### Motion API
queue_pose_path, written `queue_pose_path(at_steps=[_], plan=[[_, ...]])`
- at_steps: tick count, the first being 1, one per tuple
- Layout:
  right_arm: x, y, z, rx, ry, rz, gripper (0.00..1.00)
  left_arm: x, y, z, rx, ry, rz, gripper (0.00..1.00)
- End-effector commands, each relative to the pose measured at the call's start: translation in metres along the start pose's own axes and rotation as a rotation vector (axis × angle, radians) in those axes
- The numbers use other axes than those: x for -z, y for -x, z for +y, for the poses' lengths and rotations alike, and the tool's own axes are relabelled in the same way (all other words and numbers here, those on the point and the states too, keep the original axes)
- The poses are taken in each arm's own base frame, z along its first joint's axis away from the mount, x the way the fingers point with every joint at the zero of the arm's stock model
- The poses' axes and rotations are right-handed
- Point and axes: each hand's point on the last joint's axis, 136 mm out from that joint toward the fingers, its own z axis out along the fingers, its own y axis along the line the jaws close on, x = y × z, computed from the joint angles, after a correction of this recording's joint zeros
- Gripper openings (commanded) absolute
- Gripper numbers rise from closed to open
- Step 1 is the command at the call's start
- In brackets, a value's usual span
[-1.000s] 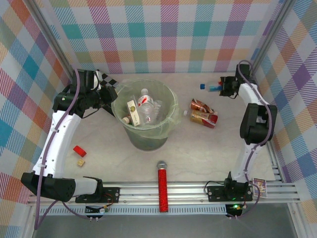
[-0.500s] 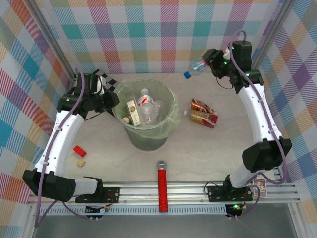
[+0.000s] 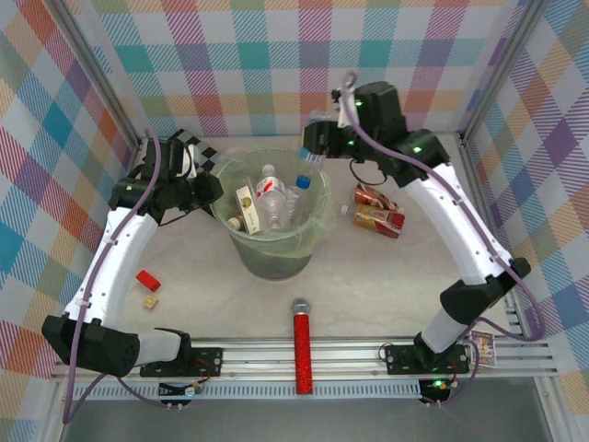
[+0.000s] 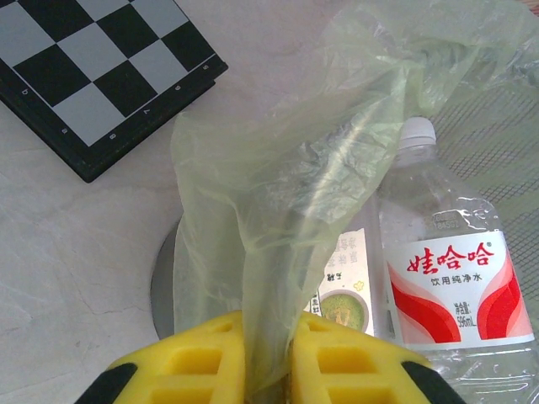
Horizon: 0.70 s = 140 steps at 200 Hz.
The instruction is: Put the plastic bottles in the bin
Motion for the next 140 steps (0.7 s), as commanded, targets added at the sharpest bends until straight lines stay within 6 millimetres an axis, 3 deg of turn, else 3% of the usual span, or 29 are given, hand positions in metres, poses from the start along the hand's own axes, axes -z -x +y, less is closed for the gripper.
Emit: queue_pose_path(at_steps=[1, 28, 93, 120, 140], plan=[[-0.009, -0.025, 0.001, 0.159, -0.087, 0.096, 0.29, 0.001, -0.005, -0.001, -0.002, -0.004, 0.004, 0.15], [-0.025, -0.046, 0.007, 0.185, -0.097, 0.188, 0.3, 0.001, -0.004, -0.001, -0.002, -0.003, 0.003, 0.14], [-0.063, -0.098, -0.005, 0.213, -0.166, 0.455, 0.35, 0.0, -0.003, -0.002, 0.0, -0.004, 0.0, 0.13], [-0.073, -0.111, -0.009, 0.173, -0.174, 0.508, 0.41, 0.001, -0.003, -0.001, 0.002, -0.004, 0.0, 0.13], [-0.071, -0.109, -0.002, 0.166, -0.146, 0.502, 0.49, 0.001, -0.003, -0.002, 0.001, -0.005, 0.0, 0.13]])
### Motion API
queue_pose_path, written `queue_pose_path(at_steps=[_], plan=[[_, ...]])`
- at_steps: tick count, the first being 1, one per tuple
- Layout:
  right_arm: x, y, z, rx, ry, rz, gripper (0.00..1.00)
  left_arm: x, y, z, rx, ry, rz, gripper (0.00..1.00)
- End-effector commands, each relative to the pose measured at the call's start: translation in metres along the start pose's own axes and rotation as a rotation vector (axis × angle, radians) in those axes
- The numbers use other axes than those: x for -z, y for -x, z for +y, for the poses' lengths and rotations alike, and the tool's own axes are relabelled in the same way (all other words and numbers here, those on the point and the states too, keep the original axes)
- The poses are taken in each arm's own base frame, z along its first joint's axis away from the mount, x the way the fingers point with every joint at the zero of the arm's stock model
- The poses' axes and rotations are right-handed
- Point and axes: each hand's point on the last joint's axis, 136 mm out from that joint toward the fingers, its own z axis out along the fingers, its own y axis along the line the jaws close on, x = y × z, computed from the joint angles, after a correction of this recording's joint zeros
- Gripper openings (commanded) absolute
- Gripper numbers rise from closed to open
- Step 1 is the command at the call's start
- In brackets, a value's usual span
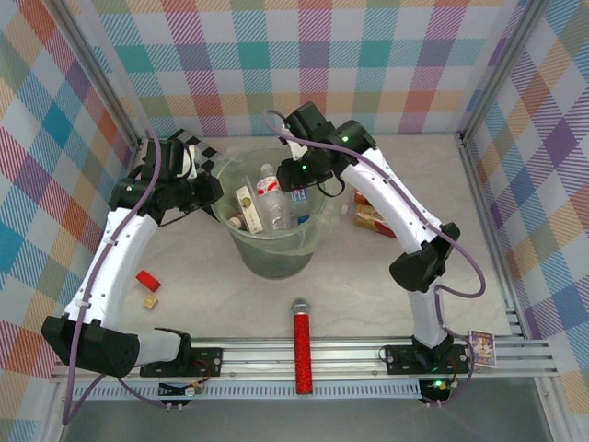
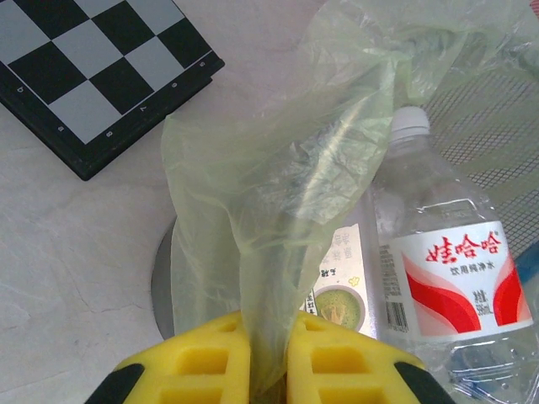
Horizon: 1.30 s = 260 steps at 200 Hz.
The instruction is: Put the plastic bottles in the bin
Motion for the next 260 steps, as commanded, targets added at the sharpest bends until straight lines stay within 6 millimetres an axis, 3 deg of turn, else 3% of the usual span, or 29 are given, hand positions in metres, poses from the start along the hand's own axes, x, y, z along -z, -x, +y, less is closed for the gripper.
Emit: queue_pose_path(at_steps=[1, 40, 60, 92, 118, 149, 171, 191, 236, 260], plan=[[0.003, -0.012, 0.014, -0.001, 0.052, 0.053, 0.49, 0.0, -0.001, 0.0, 0.006, 0.001, -0.005, 0.13], [0.045, 0.007, 0.02, 0.007, 0.086, -0.077, 0.76, 0.001, 0.0, -0.001, 0.006, -0.001, -0.007, 0.13], [0.062, 0.013, 0.019, 0.017, 0.08, -0.134, 0.8, 0.001, 0.001, -0.002, 0.005, -0.003, -0.009, 0.13], [0.072, 0.024, 0.016, 0.037, 0.062, -0.197, 0.77, 0.002, 0.003, -0.004, 0.005, -0.01, -0.012, 0.13], [0.07, 0.018, 0.001, 0.02, -0.017, -0.183, 0.71, 0.005, 0.003, -0.004, 0.004, -0.009, -0.015, 0.13], [0.077, 0.005, 0.002, 0.0, 0.01, -0.182, 0.56, 0.005, 0.003, -0.004, 0.005, -0.007, -0.016, 0.13], [0.06, -0.008, 0.007, -0.04, 0.064, -0.17, 0.41, 0.005, 0.004, -0.004, 0.006, -0.007, -0.023, 0.13], [0.041, -0.012, 0.006, -0.063, 0.065, -0.149, 0.4, 0.005, 0.005, -0.004, 0.008, -0.006, -0.026, 0.13], [0.015, 0.012, 0.019, -0.061, 0.111, -0.181, 0.39, 0.0, 0.004, -0.004, 0.017, -0.014, -0.019, 0.13], [-0.005, 0.013, 0.025, -0.066, 0.127, -0.14, 0.38, -0.001, 0.003, -0.005, 0.023, -0.021, -0.017, 0.13]])
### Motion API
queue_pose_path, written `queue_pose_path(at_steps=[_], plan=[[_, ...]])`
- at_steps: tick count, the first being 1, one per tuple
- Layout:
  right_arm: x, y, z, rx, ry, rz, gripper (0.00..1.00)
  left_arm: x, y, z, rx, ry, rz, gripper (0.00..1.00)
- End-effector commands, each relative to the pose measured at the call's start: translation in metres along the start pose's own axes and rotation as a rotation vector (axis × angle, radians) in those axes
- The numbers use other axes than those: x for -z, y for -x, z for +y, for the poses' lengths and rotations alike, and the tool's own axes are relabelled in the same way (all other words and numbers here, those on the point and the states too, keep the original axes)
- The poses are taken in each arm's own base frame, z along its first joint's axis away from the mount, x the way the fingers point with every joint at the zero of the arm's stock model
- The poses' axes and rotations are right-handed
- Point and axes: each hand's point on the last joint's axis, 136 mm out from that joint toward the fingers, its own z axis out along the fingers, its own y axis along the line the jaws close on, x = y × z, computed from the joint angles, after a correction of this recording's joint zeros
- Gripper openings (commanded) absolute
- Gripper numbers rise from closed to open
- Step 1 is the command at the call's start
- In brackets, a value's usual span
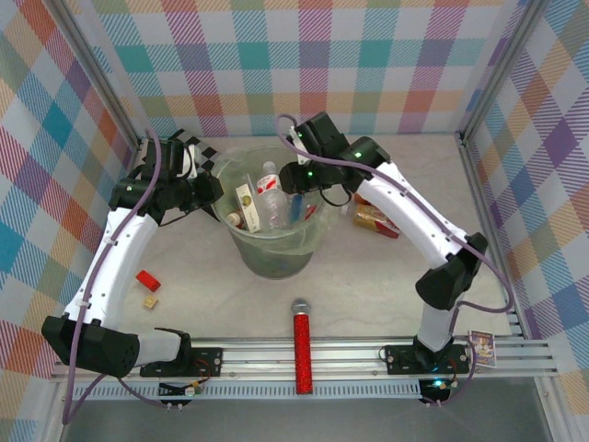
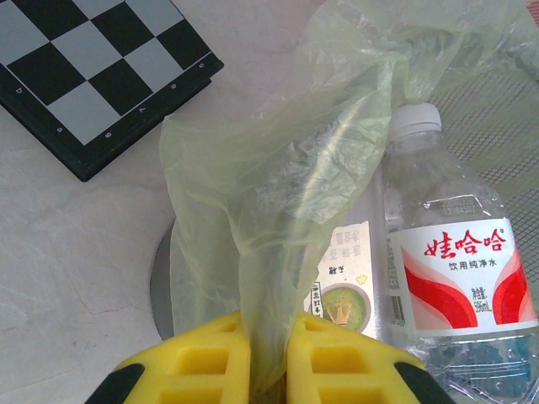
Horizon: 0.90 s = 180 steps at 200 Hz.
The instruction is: Put the plastic bottles in the bin
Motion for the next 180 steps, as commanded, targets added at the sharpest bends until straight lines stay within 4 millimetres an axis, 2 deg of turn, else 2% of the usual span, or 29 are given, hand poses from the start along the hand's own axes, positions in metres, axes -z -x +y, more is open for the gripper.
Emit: queue_pose_path(at_steps=[1, 19, 34, 52, 69, 83, 110, 155, 180], plan=[[-0.017, 0.008, 0.015, -0.008, 0.055, -0.002, 0.38, -0.001, 0.003, -0.004, 0.02, -0.019, -0.015, 0.13], [-0.018, 0.007, 0.017, 0.002, 0.058, 0.01, 0.39, 0.0, 0.004, -0.005, 0.018, -0.018, -0.021, 0.13], [0.002, 0.02, 0.019, 0.023, 0.056, -0.041, 0.39, 0.001, 0.004, -0.005, 0.015, -0.017, -0.017, 0.13], [0.037, 0.034, 0.022, 0.049, 0.053, -0.119, 0.39, 0.004, 0.004, -0.005, 0.01, -0.014, -0.021, 0.13], [0.062, 0.035, 0.02, 0.063, 0.045, -0.15, 0.4, 0.006, 0.004, -0.004, 0.006, -0.008, -0.024, 0.13], [0.069, 0.027, 0.018, 0.06, 0.047, -0.143, 0.4, 0.007, 0.004, -0.004, 0.006, -0.01, -0.027, 0.13], [0.063, 0.008, 0.015, 0.04, 0.052, -0.088, 0.38, 0.005, 0.004, -0.004, 0.01, -0.011, -0.028, 0.13], [0.025, -0.02, 0.017, 0.017, 0.065, 0.025, 0.36, 0.001, 0.004, -0.004, 0.02, -0.014, -0.022, 0.13], [0.005, -0.036, 0.031, -0.002, 0.13, 0.112, 0.36, 0.001, 0.004, -0.004, 0.024, -0.013, -0.022, 0.13]])
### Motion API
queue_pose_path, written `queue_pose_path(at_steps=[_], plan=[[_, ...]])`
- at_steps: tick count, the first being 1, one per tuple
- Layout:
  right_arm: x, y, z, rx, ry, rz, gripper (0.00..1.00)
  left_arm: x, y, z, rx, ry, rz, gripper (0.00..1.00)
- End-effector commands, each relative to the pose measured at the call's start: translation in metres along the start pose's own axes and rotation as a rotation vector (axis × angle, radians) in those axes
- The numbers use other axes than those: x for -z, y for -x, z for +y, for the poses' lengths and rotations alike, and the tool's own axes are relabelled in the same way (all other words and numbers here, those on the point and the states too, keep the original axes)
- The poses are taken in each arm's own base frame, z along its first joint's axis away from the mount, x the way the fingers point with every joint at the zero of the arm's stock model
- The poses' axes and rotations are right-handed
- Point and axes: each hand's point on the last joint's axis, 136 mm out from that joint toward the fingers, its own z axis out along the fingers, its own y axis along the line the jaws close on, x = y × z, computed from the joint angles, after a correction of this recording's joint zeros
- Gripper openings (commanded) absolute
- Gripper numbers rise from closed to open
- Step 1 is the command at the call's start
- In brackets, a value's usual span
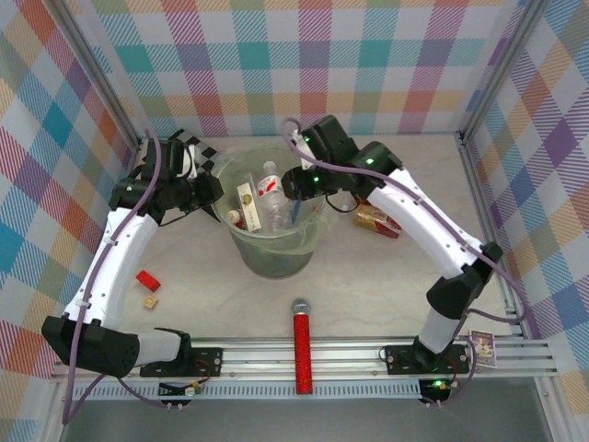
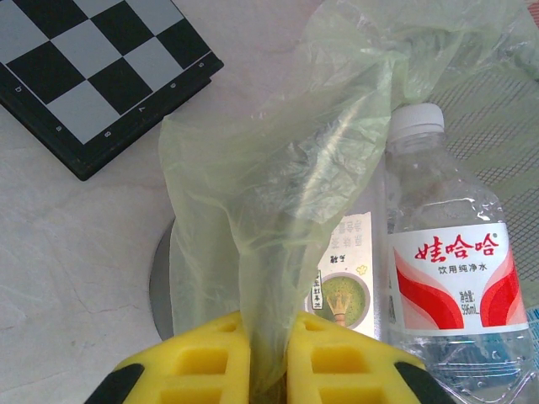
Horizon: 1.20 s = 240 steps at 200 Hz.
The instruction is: Put the plastic bottles in the bin
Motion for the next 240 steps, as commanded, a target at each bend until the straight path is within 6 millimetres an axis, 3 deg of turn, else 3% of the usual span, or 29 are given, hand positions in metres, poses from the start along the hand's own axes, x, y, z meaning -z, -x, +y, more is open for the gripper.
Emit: queue_pose_path(at_steps=[1, 23, 52, 74, 93, 121, 144, 187, 232, 240], plan=[[-0.022, -0.018, 0.015, -0.029, 0.068, 0.095, 0.36, 0.001, 0.004, -0.004, 0.02, -0.014, -0.021, 0.13], [-0.018, -0.014, 0.021, -0.014, 0.073, 0.079, 0.36, 0.002, 0.004, -0.004, 0.023, -0.012, -0.023, 0.13], [0.02, 0.012, 0.032, 0.015, 0.103, -0.054, 0.37, 0.004, 0.005, -0.004, 0.021, -0.009, -0.028, 0.13], [0.045, 0.026, 0.029, 0.027, 0.089, -0.142, 0.42, 0.005, 0.006, -0.005, 0.021, -0.011, -0.032, 0.13], [0.062, 0.03, 0.016, 0.011, 0.062, -0.188, 0.48, 0.006, 0.006, -0.006, 0.019, -0.016, -0.031, 0.13], [0.074, 0.021, -0.022, -0.04, -0.012, -0.175, 0.57, 0.006, 0.006, -0.007, 0.015, -0.018, -0.027, 0.13], [0.08, 0.008, -0.071, -0.151, -0.077, -0.153, 0.6, 0.007, 0.006, -0.008, 0.012, -0.024, -0.027, 0.13], [0.061, -0.037, -0.161, -0.503, -0.174, -0.112, 0.65, 0.004, 0.006, -0.009, 0.014, -0.036, -0.026, 0.13], [0.049, -0.076, -0.226, -0.864, -0.416, -0.182, 1.0, 0.003, 0.007, -0.01, 0.018, -0.036, -0.023, 0.13], [0.049, -0.081, -0.232, -0.925, -0.435, -0.198, 0.99, 0.003, 0.007, -0.01, 0.018, -0.036, -0.024, 0.13]])
